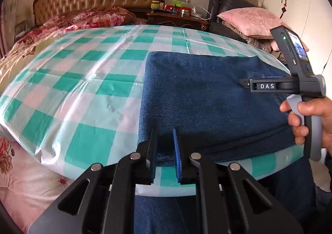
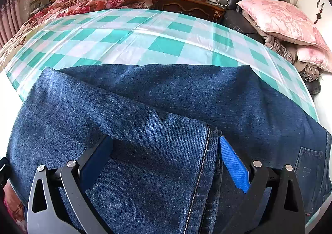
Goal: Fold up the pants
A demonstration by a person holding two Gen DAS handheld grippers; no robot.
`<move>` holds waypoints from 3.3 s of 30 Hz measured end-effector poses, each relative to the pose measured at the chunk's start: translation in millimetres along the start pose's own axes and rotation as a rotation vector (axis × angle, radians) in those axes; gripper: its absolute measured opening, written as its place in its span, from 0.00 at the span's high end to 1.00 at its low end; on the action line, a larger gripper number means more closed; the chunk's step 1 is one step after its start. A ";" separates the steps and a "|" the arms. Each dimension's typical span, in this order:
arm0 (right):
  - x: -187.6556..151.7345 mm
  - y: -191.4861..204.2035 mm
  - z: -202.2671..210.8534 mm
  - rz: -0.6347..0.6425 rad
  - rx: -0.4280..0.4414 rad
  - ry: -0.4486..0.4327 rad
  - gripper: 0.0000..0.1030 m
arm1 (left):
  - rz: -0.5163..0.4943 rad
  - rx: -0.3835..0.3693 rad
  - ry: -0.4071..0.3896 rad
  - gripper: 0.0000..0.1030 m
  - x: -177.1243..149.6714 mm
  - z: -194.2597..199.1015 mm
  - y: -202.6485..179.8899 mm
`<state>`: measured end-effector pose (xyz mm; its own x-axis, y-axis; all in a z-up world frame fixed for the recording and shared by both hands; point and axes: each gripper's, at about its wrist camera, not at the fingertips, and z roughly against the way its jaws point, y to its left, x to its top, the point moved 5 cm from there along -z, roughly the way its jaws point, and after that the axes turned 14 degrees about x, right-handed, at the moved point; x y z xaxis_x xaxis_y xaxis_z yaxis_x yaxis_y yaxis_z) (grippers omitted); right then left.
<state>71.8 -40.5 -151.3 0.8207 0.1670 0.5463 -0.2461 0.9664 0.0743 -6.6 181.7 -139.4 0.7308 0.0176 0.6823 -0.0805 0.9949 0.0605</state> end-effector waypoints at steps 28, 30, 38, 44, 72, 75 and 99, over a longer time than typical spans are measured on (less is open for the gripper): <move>-45.7 31.7 32.1 0.012 0.036 0.035 0.33 | 0.007 -0.045 -0.085 0.78 46.4 11.6 -1.5; -46.2 32.2 31.6 0.020 0.038 0.035 0.33 | -0.024 -0.067 -0.086 0.78 66.2 5.0 -6.4; -46.2 30.6 31.6 0.023 0.049 0.038 0.33 | -0.252 -0.152 0.017 0.78 110.3 -60.8 -70.1; -45.9 29.7 31.1 0.026 0.057 0.038 0.33 | -0.153 -0.048 0.104 0.76 133.4 -116.5 -59.2; -2.1 13.9 8.5 0.052 0.054 0.014 0.45 | 0.152 -0.002 0.080 0.61 4.3 -17.4 35.3; -1.1 13.5 5.6 0.051 0.053 0.012 0.45 | 0.145 -0.003 0.074 0.61 3.1 -16.2 33.9; 53.1 127.1 -45.3 0.155 0.182 0.029 0.59 | 0.161 -0.035 0.032 0.63 -7.4 -6.1 30.0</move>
<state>107.4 100.1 -150.6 0.7799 0.3183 0.5389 -0.4569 0.8780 0.1426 -10.2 212.0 -147.1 0.7316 0.1799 0.6576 -0.1751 0.9818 -0.0738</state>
